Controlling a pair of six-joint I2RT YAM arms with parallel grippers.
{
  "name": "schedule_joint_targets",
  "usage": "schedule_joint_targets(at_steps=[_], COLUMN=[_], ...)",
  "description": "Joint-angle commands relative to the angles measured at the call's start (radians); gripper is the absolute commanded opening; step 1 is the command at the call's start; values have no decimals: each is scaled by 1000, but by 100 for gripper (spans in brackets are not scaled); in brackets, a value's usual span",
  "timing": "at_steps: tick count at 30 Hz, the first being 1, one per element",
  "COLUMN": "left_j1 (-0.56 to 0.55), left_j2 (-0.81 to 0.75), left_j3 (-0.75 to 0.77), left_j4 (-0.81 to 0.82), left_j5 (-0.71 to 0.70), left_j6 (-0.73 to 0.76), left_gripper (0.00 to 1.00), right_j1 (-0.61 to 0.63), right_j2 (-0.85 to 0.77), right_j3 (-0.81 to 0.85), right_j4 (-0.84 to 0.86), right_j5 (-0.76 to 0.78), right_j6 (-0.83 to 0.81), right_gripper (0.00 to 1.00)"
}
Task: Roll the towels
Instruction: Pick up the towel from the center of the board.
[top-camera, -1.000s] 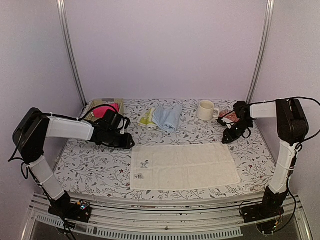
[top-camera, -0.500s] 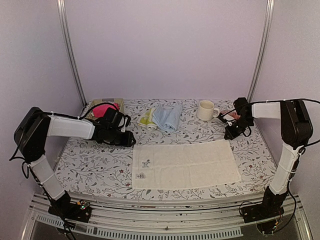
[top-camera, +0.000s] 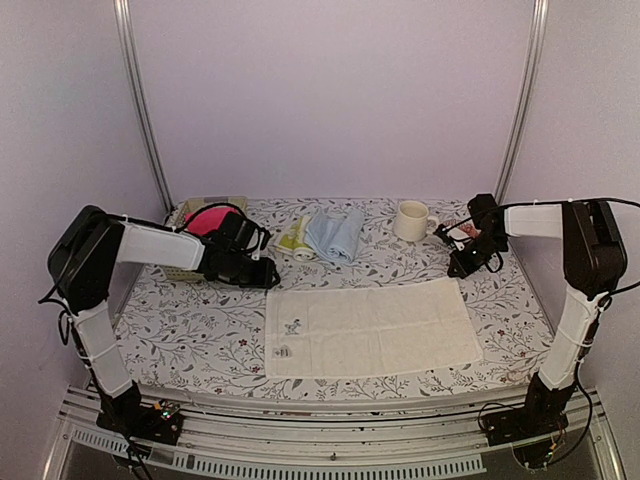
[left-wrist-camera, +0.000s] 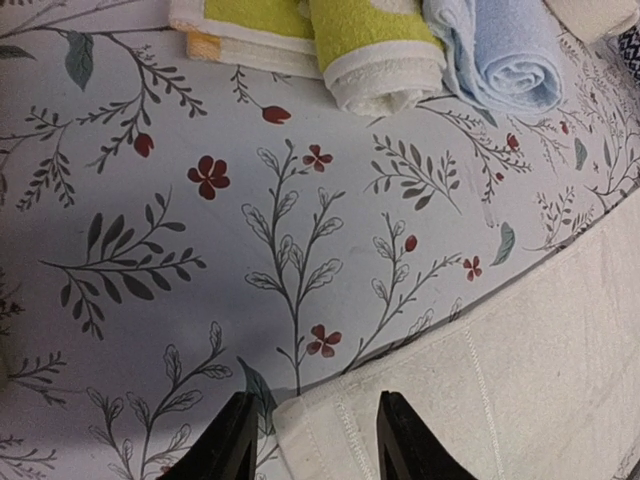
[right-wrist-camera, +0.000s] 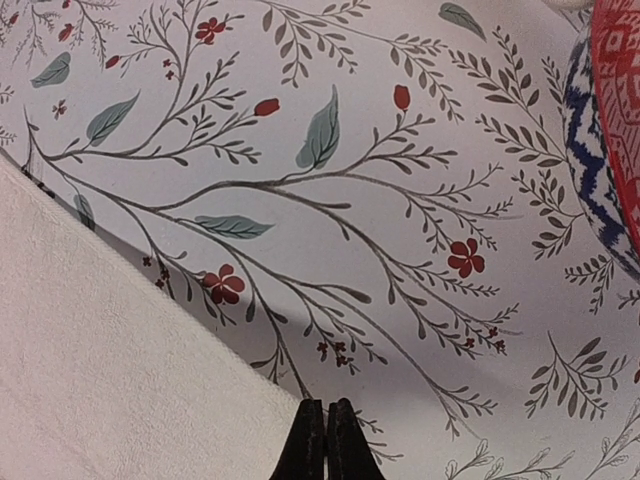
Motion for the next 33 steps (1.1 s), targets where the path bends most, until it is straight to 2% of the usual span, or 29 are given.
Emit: schedule_joint_targets(at_steps=[1, 5, 12, 18, 21, 27, 33], left_j1=[15, 15, 14, 13, 13, 13, 24], left_j2=[49, 88, 64, 80, 91, 97, 29], left_j3=[44, 68, 28, 16, 19, 37, 82], left_j4=[-42, -67, -67, -69, -60, -50, -46], left_j5=[-16, 4, 17, 23, 27, 37, -57], left_j6=[10, 11, -1, 10, 13, 28, 64], left_gripper=[41, 32, 35, 32, 25, 0, 0], right_j1=[-3, -2, -2, -3, -2, -2, -38], right_j2=[19, 23, 33, 40, 41, 48, 47], right_j3=[-3, -3, -2, 0, 1, 2, 70], right_j4=[5, 5, -1, -1, -2, -1, -21], right_j5=[-17, -18, -23, -22, -24, -22, -54], right_j6=[-8, -11, -14, -17, -17, -18, -25], right_gripper=[3, 3, 3, 3, 3, 3, 2])
